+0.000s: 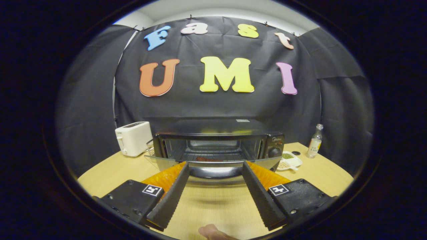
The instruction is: Open the toaster oven, put the food inside, and close the toaster oven door.
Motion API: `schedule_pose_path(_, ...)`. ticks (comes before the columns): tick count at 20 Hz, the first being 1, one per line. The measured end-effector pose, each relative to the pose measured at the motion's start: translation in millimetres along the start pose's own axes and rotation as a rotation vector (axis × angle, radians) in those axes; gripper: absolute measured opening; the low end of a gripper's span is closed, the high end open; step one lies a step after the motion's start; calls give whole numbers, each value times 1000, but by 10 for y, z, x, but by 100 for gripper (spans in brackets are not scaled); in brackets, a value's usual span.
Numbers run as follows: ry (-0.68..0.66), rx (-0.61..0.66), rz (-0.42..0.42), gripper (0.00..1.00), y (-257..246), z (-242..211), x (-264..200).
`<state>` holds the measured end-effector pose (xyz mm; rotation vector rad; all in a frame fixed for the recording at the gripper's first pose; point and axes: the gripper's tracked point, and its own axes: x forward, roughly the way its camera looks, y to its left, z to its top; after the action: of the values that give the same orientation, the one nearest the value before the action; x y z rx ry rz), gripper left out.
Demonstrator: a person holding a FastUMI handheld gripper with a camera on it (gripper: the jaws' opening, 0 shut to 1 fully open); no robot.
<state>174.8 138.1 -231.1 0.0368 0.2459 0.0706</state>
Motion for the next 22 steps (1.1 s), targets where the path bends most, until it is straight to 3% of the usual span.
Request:
schedule_pose_path(5,-62,7,-2,100,-70,491,-220)
schedule_pose_path(14,-159,6,-1,100,-419,1203,-1333)
schedule_pose_path(22,-211,-18,42,100,-591,1406,-2271)
